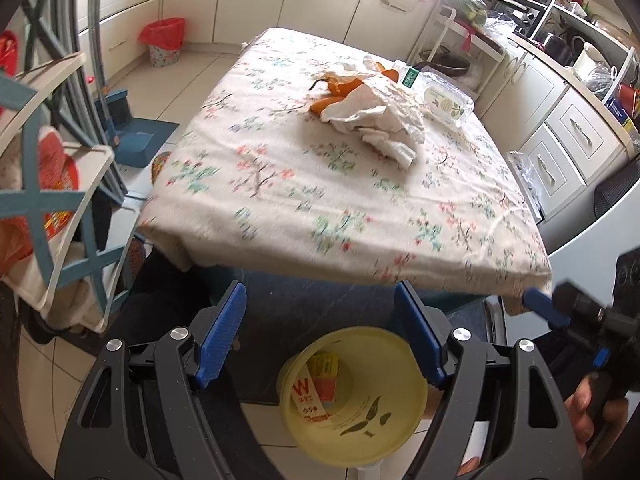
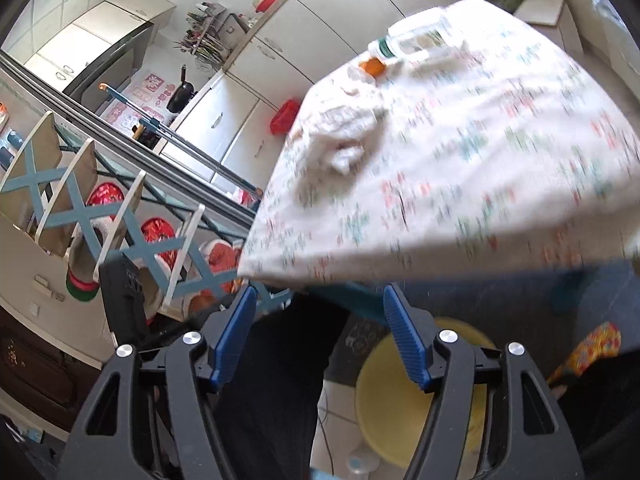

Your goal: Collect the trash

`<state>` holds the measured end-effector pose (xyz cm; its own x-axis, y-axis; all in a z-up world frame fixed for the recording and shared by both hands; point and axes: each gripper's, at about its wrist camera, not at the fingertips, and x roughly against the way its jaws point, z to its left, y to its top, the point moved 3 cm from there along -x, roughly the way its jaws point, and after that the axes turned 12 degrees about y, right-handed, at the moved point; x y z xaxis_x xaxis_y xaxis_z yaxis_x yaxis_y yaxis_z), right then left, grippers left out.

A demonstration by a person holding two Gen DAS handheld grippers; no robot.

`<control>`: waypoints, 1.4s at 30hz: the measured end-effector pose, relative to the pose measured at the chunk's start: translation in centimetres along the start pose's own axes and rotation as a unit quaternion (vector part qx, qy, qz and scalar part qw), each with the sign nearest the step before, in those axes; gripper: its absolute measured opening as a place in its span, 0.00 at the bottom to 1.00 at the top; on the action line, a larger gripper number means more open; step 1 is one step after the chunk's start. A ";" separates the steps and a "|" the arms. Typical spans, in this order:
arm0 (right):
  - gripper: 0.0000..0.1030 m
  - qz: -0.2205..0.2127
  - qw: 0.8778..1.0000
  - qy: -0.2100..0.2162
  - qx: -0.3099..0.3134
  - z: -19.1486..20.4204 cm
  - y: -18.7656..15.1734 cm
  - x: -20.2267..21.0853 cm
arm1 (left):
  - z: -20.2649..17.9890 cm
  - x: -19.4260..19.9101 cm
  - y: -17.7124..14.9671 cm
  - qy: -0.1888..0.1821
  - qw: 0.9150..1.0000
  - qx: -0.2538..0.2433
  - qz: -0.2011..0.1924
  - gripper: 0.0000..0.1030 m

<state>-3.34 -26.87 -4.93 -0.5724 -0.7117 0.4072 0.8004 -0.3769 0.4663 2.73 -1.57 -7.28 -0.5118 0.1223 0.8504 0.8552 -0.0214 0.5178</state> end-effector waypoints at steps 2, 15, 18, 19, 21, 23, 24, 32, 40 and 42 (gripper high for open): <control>0.64 -0.004 1.000 -0.002 0.011 0.3 1.5 -0.5 | -0.9 -0.6 0.8 -0.005 1.000 -0.003 -0.002 0.70; 0.65 -0.016 0.999 -0.039 0.019 -3.2 13.9 -6.0 | -5.9 -6.6 7.6 -0.004 1.000 0.014 -0.007 0.71; 0.66 -0.012 0.999 -0.037 -0.002 -4.9 16.3 -8.2 | -6.6 -7.9 8.7 -0.001 1.000 0.019 -0.005 0.71; 0.66 -0.011 0.999 -0.034 -0.008 -5.4 16.9 -8.7 | -6.9 -8.3 9.1 -0.001 1.000 0.021 -0.004 0.72; 0.66 -0.009 0.999 -0.029 -0.022 -6.4 17.9 -9.8 | -7.2 -8.8 9.8 0.002 1.000 0.023 -0.006 0.72; 0.66 -0.004 0.999 -0.029 -0.029 -7.2 18.7 -10.8 | -7.6 -9.3 10.4 0.005 1.000 0.023 -0.008 0.73; 0.66 -0.001 0.999 -0.029 -0.030 -7.5 18.9 -11.3 | -7.7 -9.5 10.6 0.007 1.000 0.023 -0.010 0.74; 0.50 0.018 0.999 -0.020 -0.032 -8.4 19.0 -13.4 | -8.5 -10.4 11.5 0.017 1.000 0.011 -0.020 0.74; 0.09 0.003 1.000 -0.003 0.013 -6.5 19.3 -12.4 | -8.2 -10.3 11.3 -0.004 1.000 0.007 -0.010 0.24; 0.09 -0.009 1.000 0.006 0.017 -6.0 19.3 -11.4 | -7.9 -10.1 11.1 -0.007 1.000 0.008 -0.008 0.17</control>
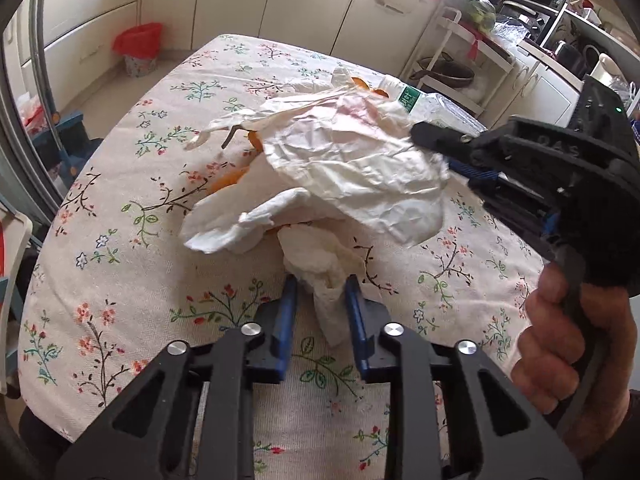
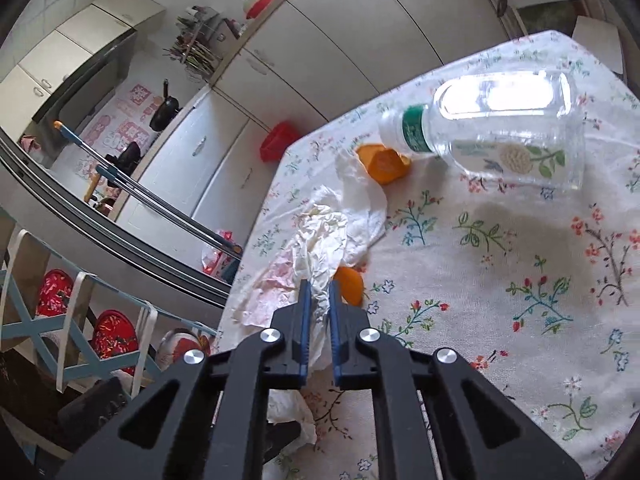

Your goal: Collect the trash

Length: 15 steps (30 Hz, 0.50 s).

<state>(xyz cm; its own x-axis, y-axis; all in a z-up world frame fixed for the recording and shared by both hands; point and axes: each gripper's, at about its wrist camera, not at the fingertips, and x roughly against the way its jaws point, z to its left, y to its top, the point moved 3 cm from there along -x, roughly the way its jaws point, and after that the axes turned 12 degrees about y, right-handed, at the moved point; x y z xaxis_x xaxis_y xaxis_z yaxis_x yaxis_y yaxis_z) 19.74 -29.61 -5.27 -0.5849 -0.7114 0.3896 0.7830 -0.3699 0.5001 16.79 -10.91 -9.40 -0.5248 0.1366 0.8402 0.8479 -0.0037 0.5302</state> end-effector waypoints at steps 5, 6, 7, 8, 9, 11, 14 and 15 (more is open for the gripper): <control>0.09 -0.037 0.999 0.028 -0.005 0.6 0.0 3.0 | 0.5 1.0 -0.8 -0.004 1.000 -0.001 0.001 0.11; 0.09 -0.043 0.999 0.031 -0.007 0.8 0.2 3.3 | 0.7 1.2 -1.0 -0.004 1.000 0.000 0.001 0.11; 0.09 -0.053 0.998 0.035 -0.012 0.8 0.2 4.1 | 0.9 1.5 -1.1 -0.004 1.000 0.002 0.000 0.11; 0.09 -0.061 0.997 0.038 -0.015 0.8 0.1 4.7 | 1.1 1.8 -1.3 -0.004 1.000 0.004 -0.001 0.11; 0.09 -0.067 0.997 0.041 -0.019 1.1 0.1 5.0 | 1.3 2.0 -1.4 -0.005 1.000 0.005 -0.002 0.11; 0.09 -0.080 0.995 0.048 -0.029 1.0 -0.1 6.2 | 1.5 2.6 -1.6 -0.005 1.000 0.005 -0.005 0.11; 0.09 -0.099 0.992 0.061 -0.045 0.6 -0.1 7.7 | 1.9 3.4 -1.8 -0.004 1.000 0.006 -0.009 0.11; 0.09 -0.106 0.990 0.071 -0.055 0.4 -0.1 8.2 | 1.9 3.6 -1.8 -0.003 1.000 0.006 -0.011 0.11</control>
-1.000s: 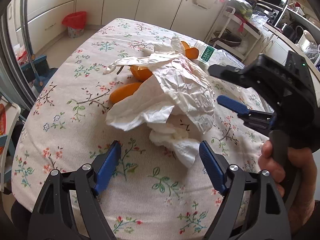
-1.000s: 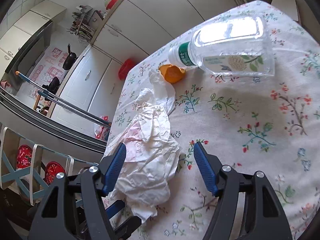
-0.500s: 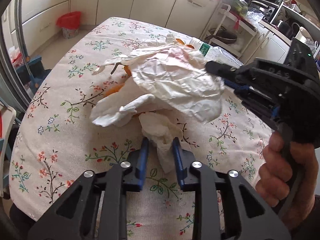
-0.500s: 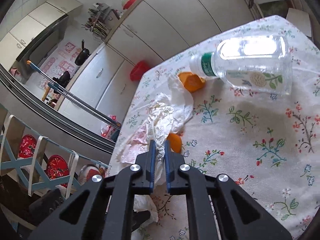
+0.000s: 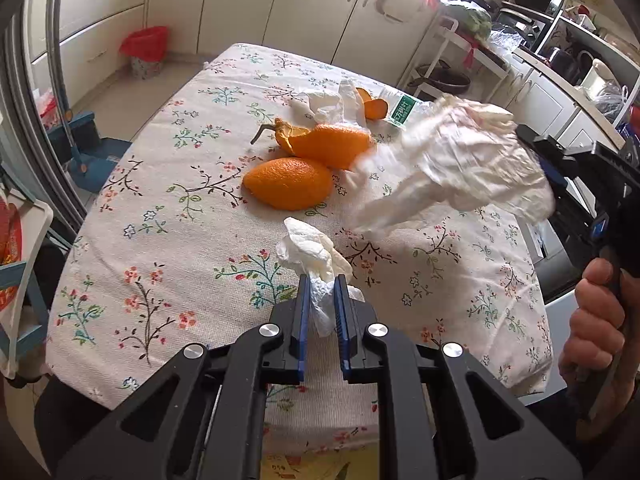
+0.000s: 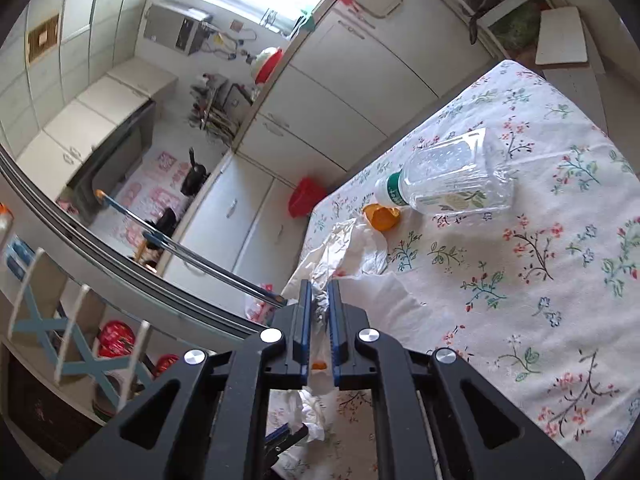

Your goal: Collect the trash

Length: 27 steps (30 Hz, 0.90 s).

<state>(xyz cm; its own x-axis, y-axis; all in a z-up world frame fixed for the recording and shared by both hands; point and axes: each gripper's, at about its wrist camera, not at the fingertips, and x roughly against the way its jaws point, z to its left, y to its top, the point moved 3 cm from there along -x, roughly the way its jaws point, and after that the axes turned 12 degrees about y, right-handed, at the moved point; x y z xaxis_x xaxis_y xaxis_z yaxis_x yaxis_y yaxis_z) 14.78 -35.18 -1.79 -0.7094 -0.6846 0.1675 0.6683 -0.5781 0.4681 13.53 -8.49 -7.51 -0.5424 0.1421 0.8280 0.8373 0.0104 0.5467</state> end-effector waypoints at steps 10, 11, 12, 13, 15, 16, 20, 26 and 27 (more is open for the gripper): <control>0.10 0.021 0.994 -0.075 -0.081 -3.8 -1.0 1.8 | 0.8 1.2 -0.4 0.004 1.000 0.007 -0.004 0.11; 0.11 0.025 0.992 -0.078 -0.095 -4.4 -1.4 2.0 | 0.8 1.2 -0.5 0.004 1.000 0.007 -0.004 0.11; 0.13 0.030 0.991 -0.084 -0.103 -4.9 -1.7 2.2 | 0.9 1.2 -0.6 0.004 1.000 0.007 -0.003 0.11; 0.14 0.035 0.990 -0.087 -0.106 -5.0 -2.0 2.2 | 0.9 1.2 -0.7 0.004 1.000 0.007 -0.002 0.11; 0.16 0.047 0.990 -0.081 -0.106 -4.9 -2.2 2.0 | 0.9 1.1 -0.8 0.004 1.000 0.008 0.000 0.11; 0.16 0.056 0.991 -0.063 -0.102 -4.5 -2.3 1.7 | 1.0 1.1 -0.8 0.003 1.000 0.009 0.000 0.11; 0.47 0.082 0.994 0.003 -0.070 -1.7 -2.8 0.2 | 1.1 1.2 -0.9 0.003 1.000 0.008 0.000 0.11; 0.35 0.070 0.994 -0.006 -0.086 -2.8 -2.9 -0.3 | 1.2 1.1 -0.9 0.003 1.000 0.010 0.000 0.11; 0.31 0.074 0.993 -0.006 -0.091 -3.0 -2.9 -0.4 | 1.2 1.1 -0.9 0.003 1.000 0.010 0.000 0.11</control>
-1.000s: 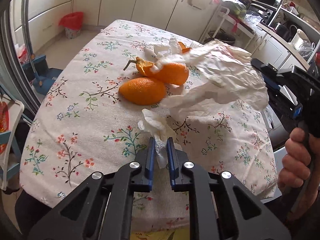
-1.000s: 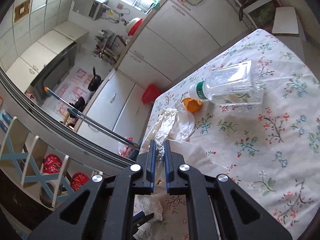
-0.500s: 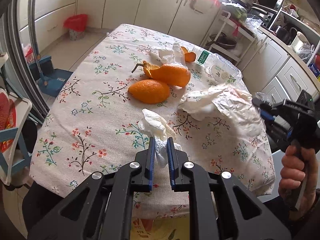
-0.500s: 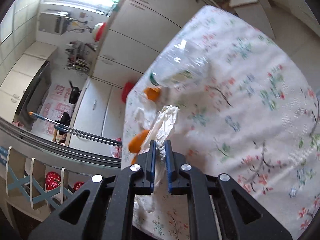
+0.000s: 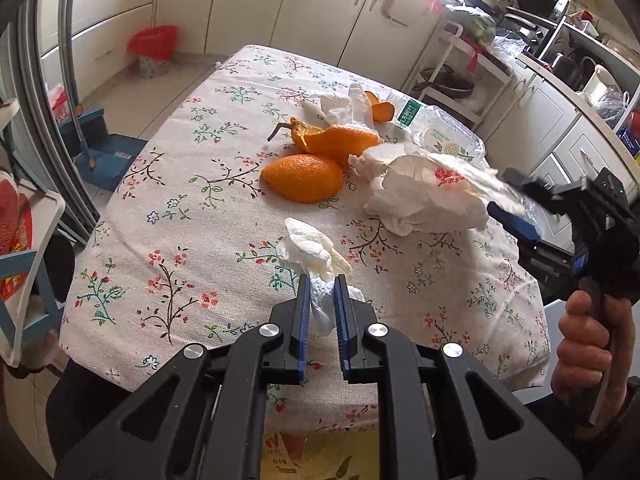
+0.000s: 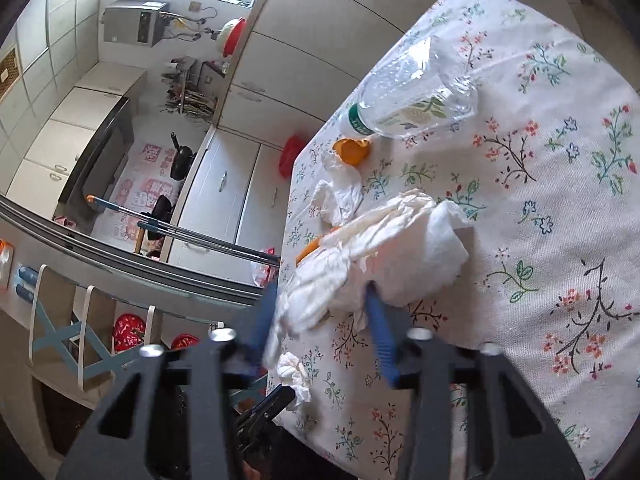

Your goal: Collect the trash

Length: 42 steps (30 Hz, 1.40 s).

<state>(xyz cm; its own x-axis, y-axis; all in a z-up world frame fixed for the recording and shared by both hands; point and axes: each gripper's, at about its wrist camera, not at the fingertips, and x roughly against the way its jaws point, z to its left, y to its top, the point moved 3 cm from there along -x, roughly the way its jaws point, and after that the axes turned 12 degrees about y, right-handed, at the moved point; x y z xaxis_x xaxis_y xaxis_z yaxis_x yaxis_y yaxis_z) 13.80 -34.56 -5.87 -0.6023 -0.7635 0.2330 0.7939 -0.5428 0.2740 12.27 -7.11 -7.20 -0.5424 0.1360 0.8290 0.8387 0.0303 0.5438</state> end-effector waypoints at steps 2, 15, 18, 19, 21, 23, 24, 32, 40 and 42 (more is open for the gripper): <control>0.31 0.006 1.000 0.001 -0.007 -0.2 -0.1 -0.1 | 0.0 0.0 0.0 -0.001 1.000 0.000 0.001 0.11; 0.04 -0.057 0.996 0.047 0.054 2.4 0.8 2.4 | -0.2 0.1 0.0 -0.004 1.000 -0.001 -0.003 0.11; 0.04 -0.078 0.991 0.081 0.073 3.7 1.1 3.3 | -0.2 0.5 0.2 -0.006 1.000 0.000 -0.009 0.11; 0.04 -0.084 0.990 0.089 0.076 4.0 1.2 3.6 | -0.2 0.8 0.2 -0.006 1.000 0.001 -0.012 0.11; 0.04 -0.090 0.988 0.097 0.077 4.2 1.2 4.2 | -0.2 1.2 0.4 -0.008 1.000 0.002 -0.019 0.11; 0.04 -0.092 0.988 0.097 0.082 4.4 1.1 4.6 | -0.3 1.8 0.4 -0.008 1.000 0.000 -0.026 0.11; 0.04 -0.092 0.987 0.095 0.085 4.6 1.0 4.7 | -0.4 2.1 0.4 -0.008 1.000 -0.003 -0.029 0.11; 0.04 -0.094 0.984 0.076 0.128 6.4 -2.0 6.7 | -1.1 4.3 -0.4 0.004 0.998 -0.027 -0.051 0.11; 0.04 -0.082 0.983 0.052 0.157 7.1 -6.2 8.0 | -1.4 6.3 -1.8 0.011 0.997 -0.050 -0.066 0.11; 0.04 -0.077 0.982 0.046 0.164 7.3 -7.1 8.2 | -1.5 6.7 -2.1 0.012 0.996 -0.053 -0.069 0.11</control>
<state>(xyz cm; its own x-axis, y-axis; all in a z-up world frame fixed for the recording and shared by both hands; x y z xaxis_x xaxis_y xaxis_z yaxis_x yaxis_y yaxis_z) 2.59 -34.40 0.96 -0.6912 -0.7178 0.0837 0.6156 -0.5241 0.5885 6.80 -7.73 -2.56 -0.6543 0.1140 0.7476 0.7468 -0.0580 0.6625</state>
